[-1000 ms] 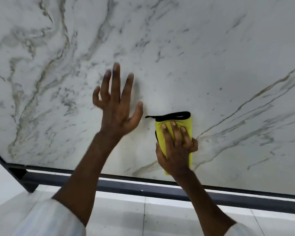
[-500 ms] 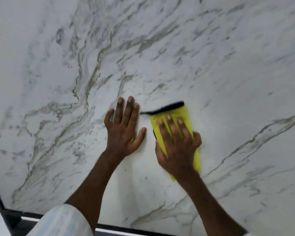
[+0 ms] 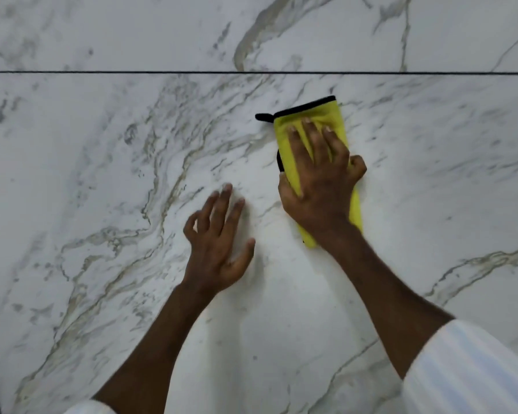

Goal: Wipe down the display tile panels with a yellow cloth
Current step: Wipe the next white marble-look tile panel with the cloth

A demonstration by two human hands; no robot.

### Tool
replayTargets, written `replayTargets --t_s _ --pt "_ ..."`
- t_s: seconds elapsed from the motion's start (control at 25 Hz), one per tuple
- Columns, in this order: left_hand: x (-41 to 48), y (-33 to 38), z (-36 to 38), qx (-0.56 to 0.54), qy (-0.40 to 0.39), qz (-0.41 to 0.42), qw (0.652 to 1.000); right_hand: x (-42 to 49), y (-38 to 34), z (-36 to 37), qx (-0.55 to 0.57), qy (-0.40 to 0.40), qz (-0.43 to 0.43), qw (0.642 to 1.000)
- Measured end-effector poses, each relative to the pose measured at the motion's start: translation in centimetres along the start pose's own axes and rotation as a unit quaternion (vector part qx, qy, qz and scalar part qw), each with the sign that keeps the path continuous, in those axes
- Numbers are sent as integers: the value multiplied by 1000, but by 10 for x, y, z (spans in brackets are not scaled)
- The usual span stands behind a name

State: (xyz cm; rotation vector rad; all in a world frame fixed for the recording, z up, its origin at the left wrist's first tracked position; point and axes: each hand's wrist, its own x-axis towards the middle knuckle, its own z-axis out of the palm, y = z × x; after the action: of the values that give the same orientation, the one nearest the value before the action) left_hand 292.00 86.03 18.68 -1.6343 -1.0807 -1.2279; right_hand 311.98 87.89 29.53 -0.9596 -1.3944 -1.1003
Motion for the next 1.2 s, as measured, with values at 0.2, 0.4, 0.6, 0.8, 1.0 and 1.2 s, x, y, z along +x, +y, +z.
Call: replayTargets --t_s 0.2,0.4,0.6,0.8,1.0,1.2 --pt "88 9 10 51 10 4 999 -4 5 0 -13 -2 -44 999" --pt "78 6 24 58 31 14 998 126 14 2 -13 -8 -14 1000" --pt "81 12 24 56 36 19 998 18 37 -11 -37 25 45 998" --pt "82 53 29 17 1 99 995 -18 61 -18 -60 9 11 998" --pt "73 56 40 28 15 93 995 87 97 -19 -49 31 72 996" --pt "76 58 43 25 29 98 994 -96 91 -25 -77 7 46 996"
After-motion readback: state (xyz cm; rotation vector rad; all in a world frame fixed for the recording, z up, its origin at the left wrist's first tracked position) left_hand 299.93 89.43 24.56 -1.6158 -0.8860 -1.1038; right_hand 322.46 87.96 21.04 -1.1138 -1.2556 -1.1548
